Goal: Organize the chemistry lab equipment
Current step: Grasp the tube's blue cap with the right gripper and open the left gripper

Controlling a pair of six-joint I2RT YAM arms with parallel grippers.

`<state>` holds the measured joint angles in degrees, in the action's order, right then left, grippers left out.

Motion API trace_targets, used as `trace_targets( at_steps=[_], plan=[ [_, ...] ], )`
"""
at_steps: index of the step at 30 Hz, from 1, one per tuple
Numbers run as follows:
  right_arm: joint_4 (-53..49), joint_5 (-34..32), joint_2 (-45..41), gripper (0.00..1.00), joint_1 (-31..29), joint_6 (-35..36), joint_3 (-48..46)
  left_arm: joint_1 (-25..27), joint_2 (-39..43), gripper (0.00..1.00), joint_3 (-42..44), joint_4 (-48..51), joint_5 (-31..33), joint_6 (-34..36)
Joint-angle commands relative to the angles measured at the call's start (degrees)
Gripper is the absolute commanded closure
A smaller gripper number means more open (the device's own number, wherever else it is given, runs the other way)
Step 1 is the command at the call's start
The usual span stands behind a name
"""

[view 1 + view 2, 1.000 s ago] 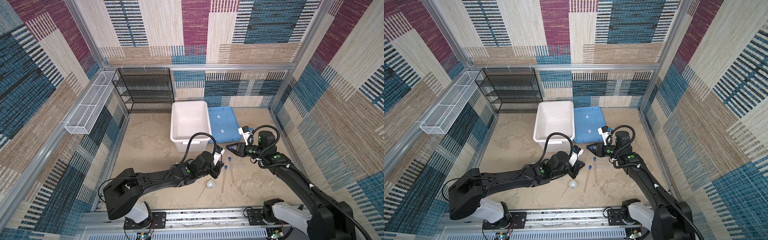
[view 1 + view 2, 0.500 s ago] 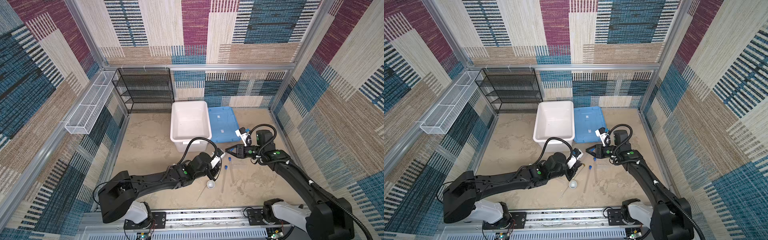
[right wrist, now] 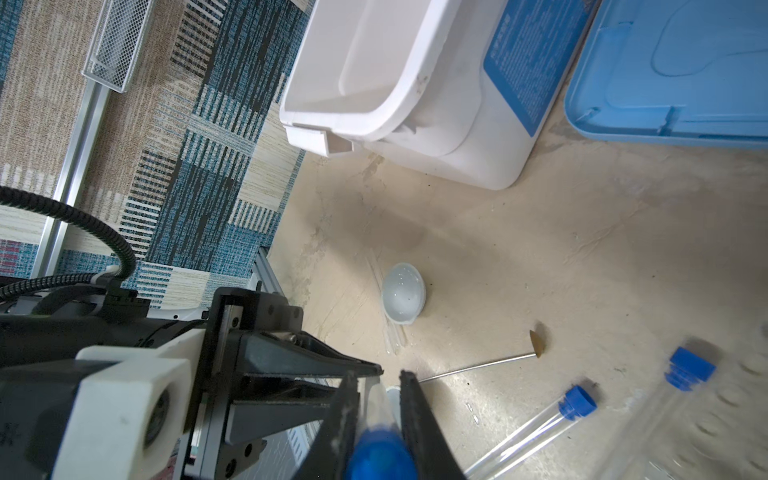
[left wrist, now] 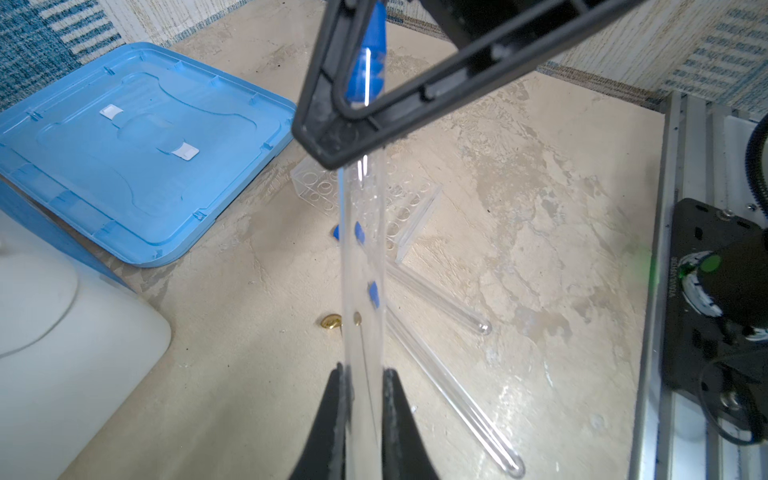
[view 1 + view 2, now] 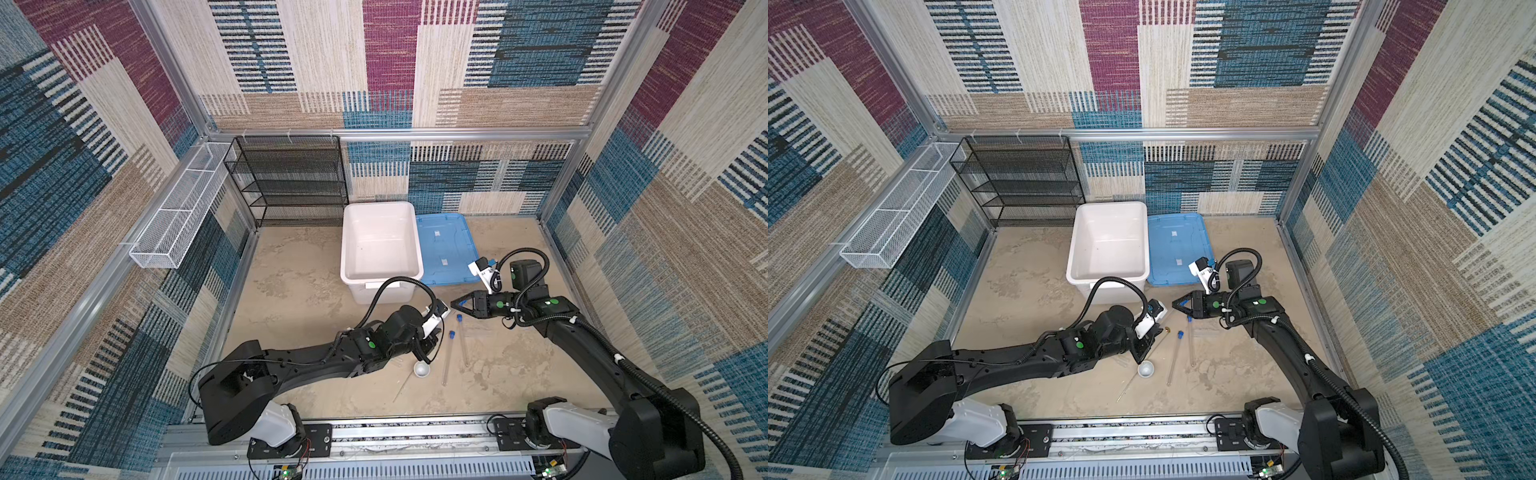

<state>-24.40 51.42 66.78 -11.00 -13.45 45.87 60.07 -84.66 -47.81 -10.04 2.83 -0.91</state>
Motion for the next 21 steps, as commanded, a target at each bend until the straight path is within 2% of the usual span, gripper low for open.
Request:
trace_targets(
  at_steps=[1,4,5,7,11,12,18,21],
  plan=[
    [-0.4,-0.6,0.0,0.81,-0.1,0.9,0.3,0.0,-0.5,0.9,-0.8,-1.5,-0.3,0.5],
    [-0.4,-1.0,0.0,0.83,-0.1,0.9,0.4,0.0,-0.8,0.85,-0.8,-1.5,0.3,0.0],
    [-0.4,-1.2,0.0,0.83,-0.1,0.9,0.5,0.0,-0.8,0.8,-0.8,-1.6,0.6,-0.2],
    [-0.2,-2.5,-0.2,0.83,-0.1,0.7,1.0,0.0,-0.8,0.61,-0.7,-1.9,0.6,-0.5],
    [0.6,-8.2,-0.9,0.82,-0.1,-0.1,2.5,-0.1,0.0,0.03,-2.3,-0.7,2.3,-7.0],
    [0.8,-10.9,-1.4,0.82,0.0,-0.3,3.0,-0.1,0.6,0.0,-3.4,0.2,1.9,-10.1],
    [2.3,-20.5,-3.7,0.82,-0.1,0.0,5.8,-0.8,1.6,0.0,-9.9,6.4,-3.4,-27.0],
    [1.6,-28.8,-5.2,0.82,-0.1,1.2,7.1,-1.9,0.8,0.0,-12.0,7.4,-8.8,-36.1]
  ],
)
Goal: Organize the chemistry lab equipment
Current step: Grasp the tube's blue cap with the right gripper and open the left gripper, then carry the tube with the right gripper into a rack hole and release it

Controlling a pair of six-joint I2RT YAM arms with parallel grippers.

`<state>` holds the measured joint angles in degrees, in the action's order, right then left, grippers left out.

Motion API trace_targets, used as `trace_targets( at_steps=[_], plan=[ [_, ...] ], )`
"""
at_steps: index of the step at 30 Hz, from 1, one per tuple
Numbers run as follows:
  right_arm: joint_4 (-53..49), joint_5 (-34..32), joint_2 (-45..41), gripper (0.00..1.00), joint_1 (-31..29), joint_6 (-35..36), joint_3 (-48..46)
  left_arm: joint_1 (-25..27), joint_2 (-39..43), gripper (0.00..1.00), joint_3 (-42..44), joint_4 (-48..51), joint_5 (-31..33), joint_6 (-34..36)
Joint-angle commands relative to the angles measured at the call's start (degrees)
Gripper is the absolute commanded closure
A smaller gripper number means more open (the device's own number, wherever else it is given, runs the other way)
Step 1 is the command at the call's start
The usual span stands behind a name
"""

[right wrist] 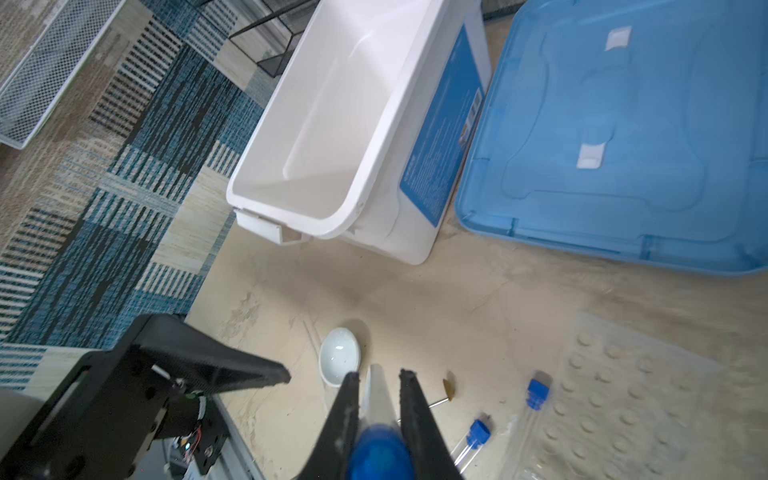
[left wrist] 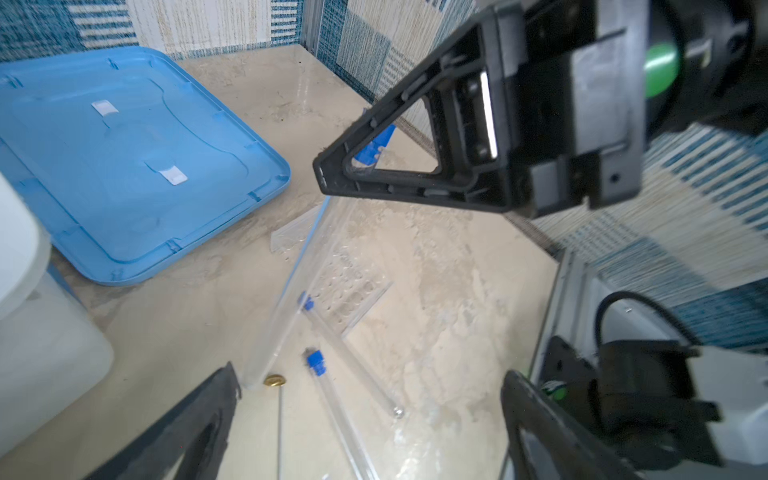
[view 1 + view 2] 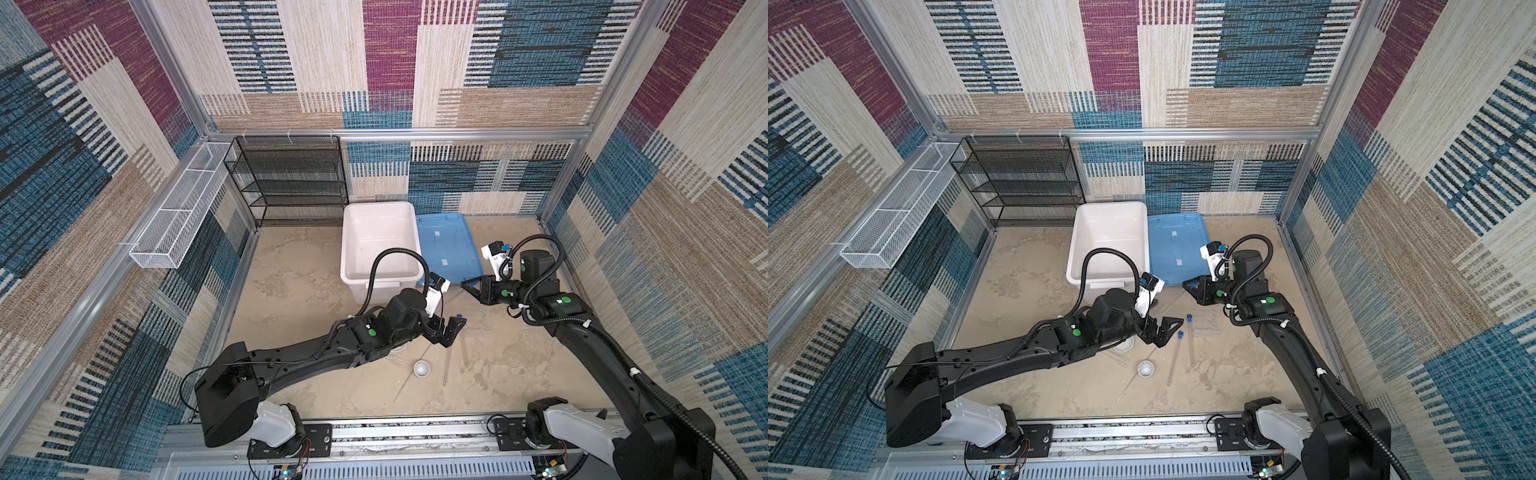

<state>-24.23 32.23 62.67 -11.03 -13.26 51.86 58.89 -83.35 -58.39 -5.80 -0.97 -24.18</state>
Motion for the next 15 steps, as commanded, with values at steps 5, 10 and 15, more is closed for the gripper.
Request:
trace_targets(
  at_steps=[5,10,15],
  plan=[
    [1.4,-29.4,-4.6,0.82,-0.1,2.9,0.9,-1.2,-3.6,0.0,-1.9,-2.4,-13.2,-23.9],
    [3.3,-39.4,-5.5,0.83,-0.1,2.2,-1.0,-1.0,-6.9,0.0,-4.8,0.3,-13.1,-22.4],
    [4.5,-39.5,-2.4,0.83,-0.1,2.7,-2.1,-1.0,-8.5,0.0,-5.6,2.1,-12.2,-21.3]
  ],
)
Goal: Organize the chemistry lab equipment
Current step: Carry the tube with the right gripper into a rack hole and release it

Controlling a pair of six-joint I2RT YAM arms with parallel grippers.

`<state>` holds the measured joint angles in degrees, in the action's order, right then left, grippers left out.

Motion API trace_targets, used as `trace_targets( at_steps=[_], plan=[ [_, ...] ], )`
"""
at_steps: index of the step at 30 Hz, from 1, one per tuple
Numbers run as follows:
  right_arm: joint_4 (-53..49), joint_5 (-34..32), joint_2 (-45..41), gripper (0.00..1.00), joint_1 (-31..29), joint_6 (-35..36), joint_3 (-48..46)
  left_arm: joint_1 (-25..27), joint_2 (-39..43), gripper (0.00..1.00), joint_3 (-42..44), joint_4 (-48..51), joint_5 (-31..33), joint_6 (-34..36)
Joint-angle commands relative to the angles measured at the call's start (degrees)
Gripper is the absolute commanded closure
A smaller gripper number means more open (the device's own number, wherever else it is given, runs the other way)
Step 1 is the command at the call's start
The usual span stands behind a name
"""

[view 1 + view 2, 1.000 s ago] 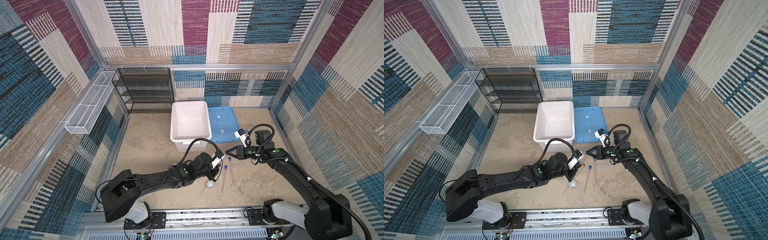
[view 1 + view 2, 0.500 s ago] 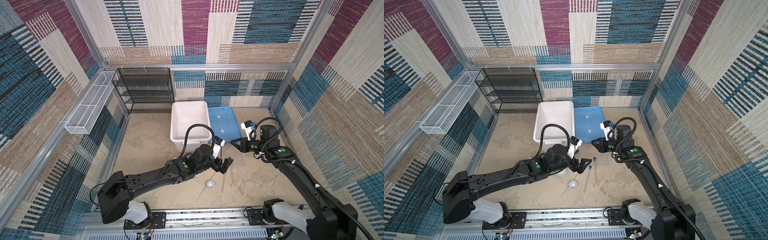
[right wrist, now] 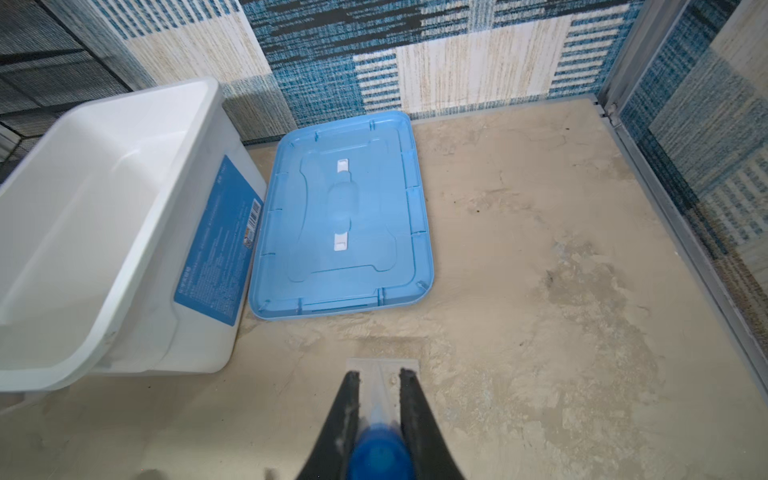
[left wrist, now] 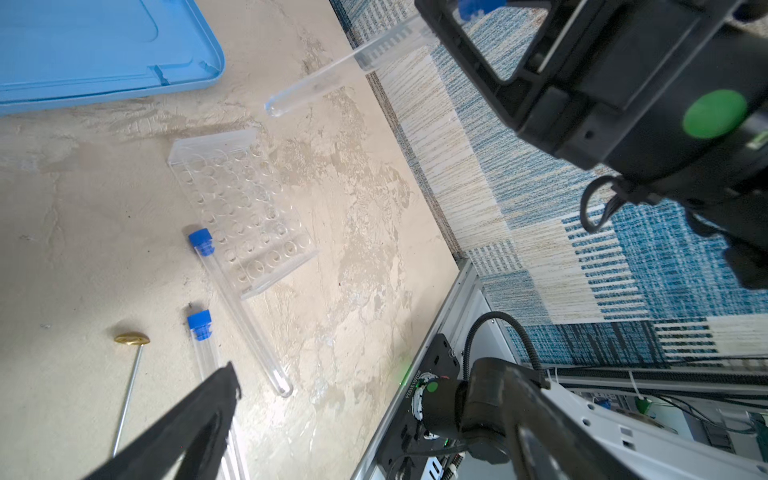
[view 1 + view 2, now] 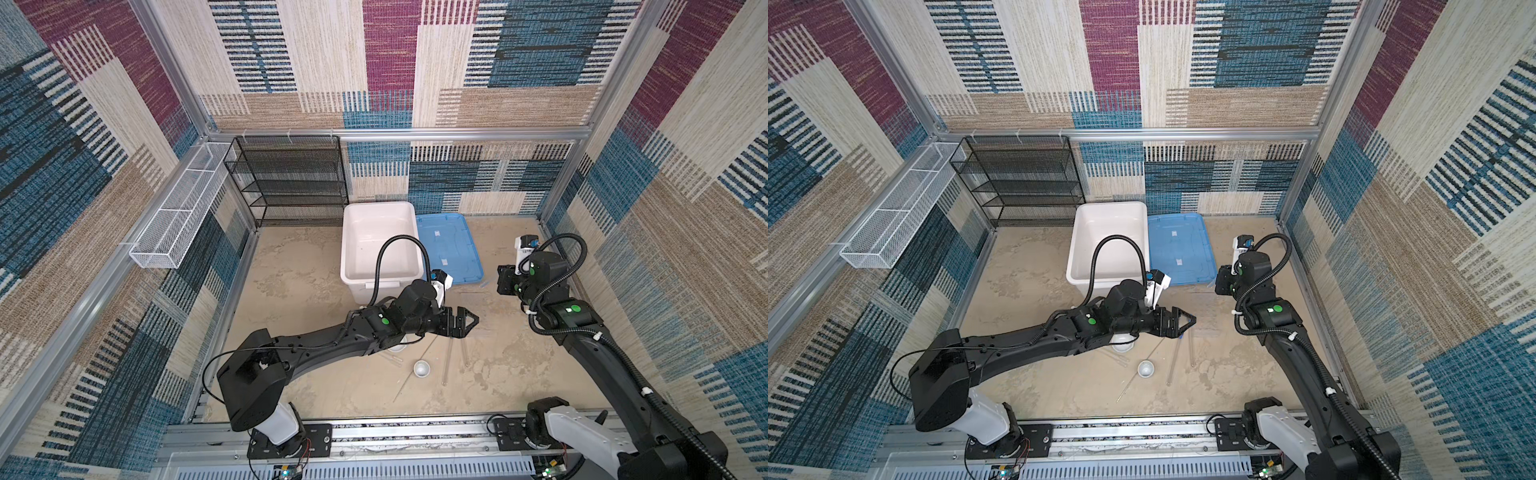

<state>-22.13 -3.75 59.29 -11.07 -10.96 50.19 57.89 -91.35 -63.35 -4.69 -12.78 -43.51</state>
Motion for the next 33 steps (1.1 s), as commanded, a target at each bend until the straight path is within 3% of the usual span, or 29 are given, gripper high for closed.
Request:
trace_targets(
  at_steps=[1,6,25,33],
  plan=[
    [3.0,-3.4,1.4,0.83,-0.1,0.4,-0.9,0.1,-0.8,0.0,-0.6,0.9,-0.5,-2.0],
    [4.9,-1.6,3.7,0.83,-0.1,0.3,-2.6,0.2,-1.6,0.0,-0.5,1.3,0.0,-1.3],
    [5.0,-5.4,8.1,0.84,-0.1,1.1,-4.0,0.1,-3.1,0.0,-0.9,2.3,0.7,-0.8],
    [9.1,-2.5,11.4,0.84,-0.4,2.1,-4.1,0.1,-3.1,0.0,-0.3,1.9,1.3,-0.9]
  ],
)
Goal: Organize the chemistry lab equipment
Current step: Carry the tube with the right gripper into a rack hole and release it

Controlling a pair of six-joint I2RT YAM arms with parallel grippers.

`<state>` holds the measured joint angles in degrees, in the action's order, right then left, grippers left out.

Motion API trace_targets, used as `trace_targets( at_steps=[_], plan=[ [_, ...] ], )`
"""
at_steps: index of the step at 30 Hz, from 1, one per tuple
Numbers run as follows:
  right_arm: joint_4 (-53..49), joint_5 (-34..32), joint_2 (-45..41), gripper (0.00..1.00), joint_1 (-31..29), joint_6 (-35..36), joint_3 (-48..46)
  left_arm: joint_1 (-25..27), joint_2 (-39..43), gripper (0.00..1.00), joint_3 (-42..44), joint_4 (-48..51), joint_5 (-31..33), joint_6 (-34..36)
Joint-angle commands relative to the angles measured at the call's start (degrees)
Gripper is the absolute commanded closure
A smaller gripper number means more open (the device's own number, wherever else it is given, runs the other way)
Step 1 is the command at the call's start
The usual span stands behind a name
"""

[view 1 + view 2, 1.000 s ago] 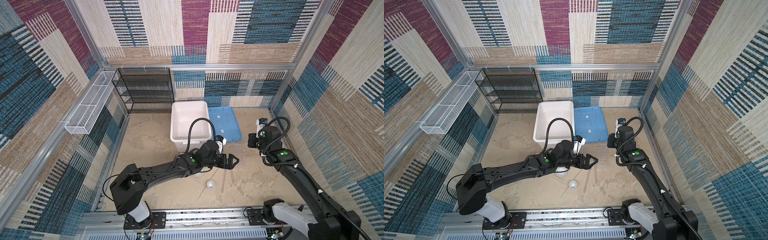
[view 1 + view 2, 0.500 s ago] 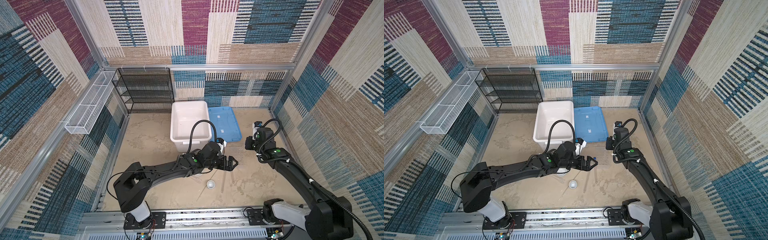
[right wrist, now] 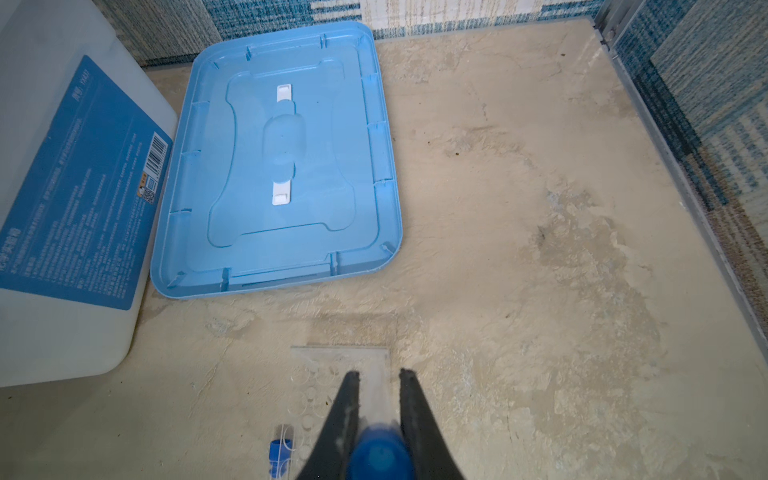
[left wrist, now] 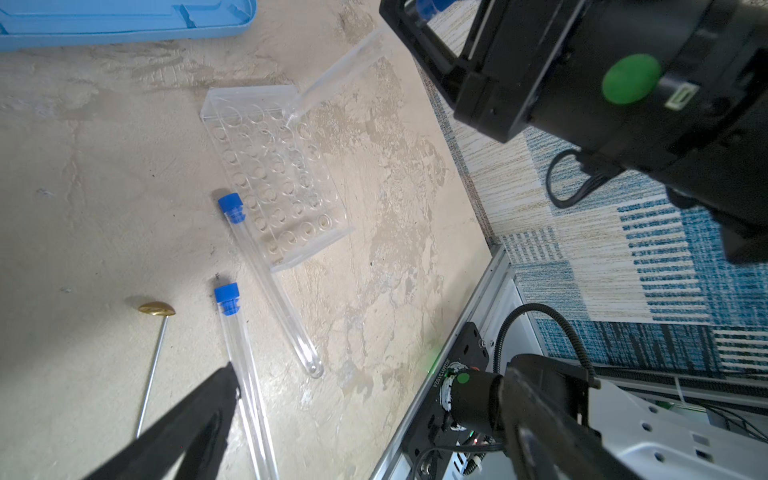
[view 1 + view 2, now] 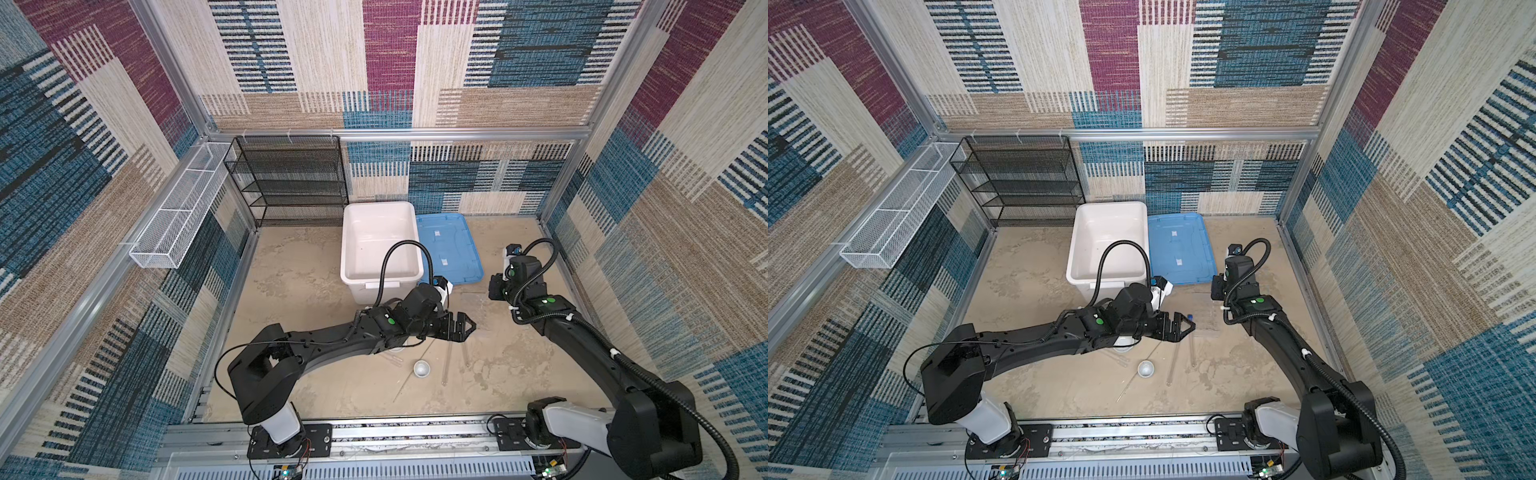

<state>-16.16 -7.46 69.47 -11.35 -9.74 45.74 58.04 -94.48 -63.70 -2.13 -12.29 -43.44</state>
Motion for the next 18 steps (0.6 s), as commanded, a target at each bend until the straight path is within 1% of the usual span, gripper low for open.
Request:
trace_targets(
  at_steps=[1,8,13,16,18],
  plan=[
    [3.5,1.8,2.0,0.84,-0.1,1.3,0.6,0.0,0.1,0.0,0.2,-0.7,0.9,-0.9],
    [4.9,3.9,5.1,0.83,-0.9,3.4,2.4,0.0,0.3,0.0,0.8,-0.6,1.8,-0.8],
    [3.9,1.4,8.2,0.83,-1.9,4.5,3.9,0.0,0.0,0.0,1.0,-0.9,2.0,-0.7],
    [4.4,0.9,8.5,0.82,-2.3,4.8,3.8,0.0,0.0,0.0,1.3,-1.1,2.0,-0.8],
    [4.7,0.8,8.4,0.78,-2.4,4.9,3.7,-0.1,0.1,0.0,1.4,-1.1,2.1,-0.8]
  ],
)
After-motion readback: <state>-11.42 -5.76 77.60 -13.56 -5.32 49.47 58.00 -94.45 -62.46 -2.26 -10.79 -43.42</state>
